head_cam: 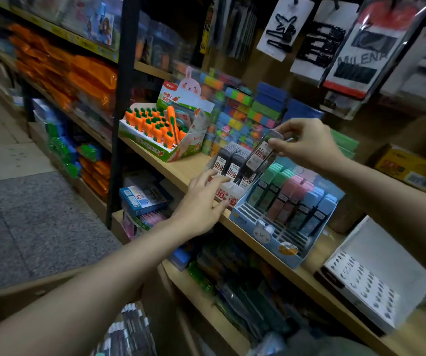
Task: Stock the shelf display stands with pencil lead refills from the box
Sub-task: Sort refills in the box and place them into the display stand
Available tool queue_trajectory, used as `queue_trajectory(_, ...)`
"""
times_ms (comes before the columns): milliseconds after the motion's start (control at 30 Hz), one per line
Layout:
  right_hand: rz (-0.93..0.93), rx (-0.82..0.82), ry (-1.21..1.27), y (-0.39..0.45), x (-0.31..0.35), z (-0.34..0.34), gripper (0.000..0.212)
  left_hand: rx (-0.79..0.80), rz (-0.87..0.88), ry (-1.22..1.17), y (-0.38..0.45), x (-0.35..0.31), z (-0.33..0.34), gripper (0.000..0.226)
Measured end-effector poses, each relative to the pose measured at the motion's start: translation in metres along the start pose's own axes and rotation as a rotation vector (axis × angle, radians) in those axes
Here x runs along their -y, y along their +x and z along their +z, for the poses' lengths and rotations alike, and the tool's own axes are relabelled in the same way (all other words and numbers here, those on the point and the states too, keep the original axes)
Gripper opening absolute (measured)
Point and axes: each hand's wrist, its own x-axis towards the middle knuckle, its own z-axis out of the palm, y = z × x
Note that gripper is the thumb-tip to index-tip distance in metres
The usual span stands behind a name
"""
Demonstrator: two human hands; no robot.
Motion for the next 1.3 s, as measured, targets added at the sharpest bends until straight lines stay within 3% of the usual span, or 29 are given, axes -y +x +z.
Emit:
queue_trajectory(200, 0.001, 0.017, -0.217, 0.019, -0.011, 0.017, 0.014, 0.182, 0.077, 0.277, -0.001, 0.015, 0.012, 0.063)
queue_trajectory(467, 0.041, 0.142, -0.322, 0.023, -0.016, 0.045, 0.026, 0.218, 0.053, 0.301, -0.003, 0.026, 0.023, 0.071)
queue_trajectory(767, 0.006, 0.114, -0.570, 0.021, -0.006, 0.055, 0.024, 0.250, 0.068, 0.292, -0.009, 0.027, 0.026, 0.075)
queue_trajectory(900, -0.143, -0.044, -0.396, 0.008, 0.004, 0.047, 0.020, 0.209, 0.099, 0.289, -0.019, 0.026, 0.017, 0.071)
queue_trajectory(1000, -0.273, -0.108, -0.122, -0.029, 0.022, 0.057, 0.015, 0.158, 0.034, 0.200, -0.040, 0.033, 0.002, 0.049)
queue_trajectory(1067, -0.290, 0.013, 0.065, -0.067, 0.037, 0.079, 0.012, 0.188, -0.103, 0.129, -0.065, 0.043, -0.010, 0.027)
queue_trajectory(1167, -0.291, 0.342, 0.242, -0.132, 0.053, 0.130, 0.012, 0.259, -0.342, 0.130, -0.118, 0.066, -0.029, 0.011)
queue_trajectory(1300, -0.338, 0.782, 0.181, -0.209, 0.059, 0.205, 0.018, 0.239, -0.712, 0.099, -0.207, 0.107, -0.045, 0.024)
